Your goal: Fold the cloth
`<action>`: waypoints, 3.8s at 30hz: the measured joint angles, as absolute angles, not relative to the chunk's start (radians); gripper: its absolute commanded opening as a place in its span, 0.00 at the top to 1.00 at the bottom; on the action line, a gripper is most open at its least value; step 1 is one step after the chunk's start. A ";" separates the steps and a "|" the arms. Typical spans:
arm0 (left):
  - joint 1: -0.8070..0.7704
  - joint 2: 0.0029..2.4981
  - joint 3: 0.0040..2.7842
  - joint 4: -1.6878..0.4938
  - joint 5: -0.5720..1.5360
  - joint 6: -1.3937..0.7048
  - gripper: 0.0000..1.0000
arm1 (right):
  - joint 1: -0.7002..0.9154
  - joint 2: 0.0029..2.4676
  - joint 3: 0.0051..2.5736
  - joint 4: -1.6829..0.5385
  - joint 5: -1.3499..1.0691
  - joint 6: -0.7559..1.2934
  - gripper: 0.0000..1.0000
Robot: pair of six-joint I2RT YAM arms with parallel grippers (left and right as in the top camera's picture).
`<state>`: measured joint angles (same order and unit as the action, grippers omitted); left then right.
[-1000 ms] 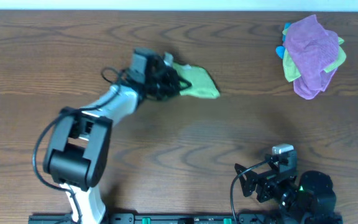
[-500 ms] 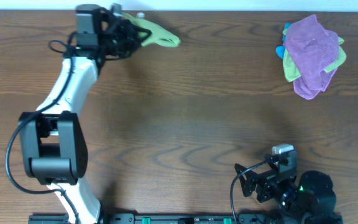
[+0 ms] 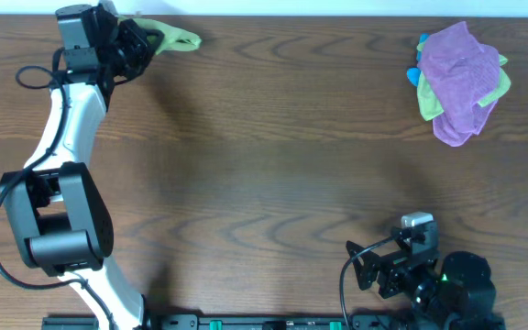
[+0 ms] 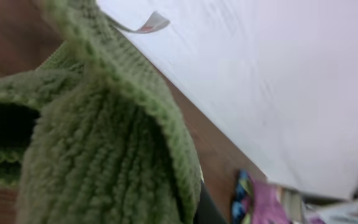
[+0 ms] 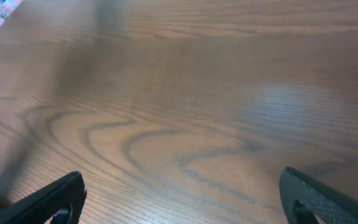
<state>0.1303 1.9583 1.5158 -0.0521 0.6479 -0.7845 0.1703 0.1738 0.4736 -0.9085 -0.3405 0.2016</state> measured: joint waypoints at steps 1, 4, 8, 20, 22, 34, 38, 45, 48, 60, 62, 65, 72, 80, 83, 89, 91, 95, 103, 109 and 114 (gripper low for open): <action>0.130 1.958 1.516 -0.052 0.632 -0.784 0.94 | 0.170 0.174 0.474 -0.908 -0.340 0.202 0.01; 0.129 1.958 1.516 -0.052 0.577 -0.780 0.94 | 0.170 0.174 0.474 -0.908 -0.340 0.202 0.01; 0.130 1.959 1.516 -0.053 0.502 -0.768 0.94 | 0.170 0.174 0.474 -0.908 -0.340 0.202 0.01; 0.138 2.090 1.519 -0.007 0.370 -0.735 0.94 | 0.170 0.174 0.474 -0.908 -0.340 0.202 0.01; 0.138 2.122 1.519 0.000 0.366 -0.735 0.94 | 0.170 0.174 0.474 -0.908 -0.340 0.202 0.01; 0.138 2.172 1.520 -0.168 0.316 -0.699 0.94 | 0.170 0.174 0.474 -0.908 -0.340 0.202 0.01; 0.138 2.172 1.521 -0.209 0.306 -0.689 0.85 | 0.170 0.174 0.474 -0.908 -0.340 0.202 0.01; 0.138 2.172 1.521 -0.255 0.303 -0.676 0.63 | 0.170 0.174 0.474 -0.908 -0.340 0.202 0.01; 0.138 2.172 1.521 -0.273 0.305 -0.677 0.57 | 0.170 0.174 0.474 -0.908 -0.340 0.202 0.01; 0.138 2.128 1.521 -0.370 0.299 -0.645 0.31 | 0.170 0.174 0.474 -0.908 -0.340 0.202 0.01; 0.138 2.096 1.521 -0.395 0.285 -0.640 0.27 | 0.170 0.174 0.474 -0.908 -0.340 0.202 0.01; 0.138 2.041 1.521 -0.435 0.264 -0.627 0.22 | 0.170 0.174 0.474 -0.908 -0.340 0.202 0.01; 0.138 1.937 1.522 -0.524 0.216 -0.596 0.11 | 0.170 0.174 0.474 -0.908 -0.340 0.202 0.01; 0.138 1.866 1.523 -0.664 0.205 -0.554 0.04 | 0.170 0.174 0.474 -0.908 -0.340 0.202 0.01; 0.138 1.835 1.523 -0.722 0.216 -0.514 0.05 | 0.170 0.174 0.474 -0.908 -0.340 0.202 0.01; 0.138 1.797 1.523 -0.754 0.251 -0.490 0.04 | 0.170 0.174 0.474 -0.908 -0.340 0.202 0.01; 0.138 1.789 1.523 -0.754 0.305 -0.494 0.05 | 0.170 0.174 0.474 -0.908 -0.340 0.202 0.01; 0.138 1.787 1.523 -0.723 0.384 -0.493 0.05 | 0.170 0.174 0.474 -0.908 -0.340 0.202 0.01; 0.147 1.786 1.523 -0.760 0.547 -0.496 0.05 | 0.170 0.174 0.474 -0.908 -0.340 0.202 0.01; 0.144 1.749 1.523 -0.852 0.526 -0.413 0.05 | 0.170 0.174 0.474 -0.908 -0.340 0.202 0.01; 0.142 1.650 1.521 -0.890 0.409 -0.367 0.05 | 0.170 0.174 0.474 -0.908 -0.340 0.202 0.01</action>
<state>0.1421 1.6501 1.5208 -0.8898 0.4088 -0.3672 0.1703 0.1738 0.4736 -0.9085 -0.3405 0.2016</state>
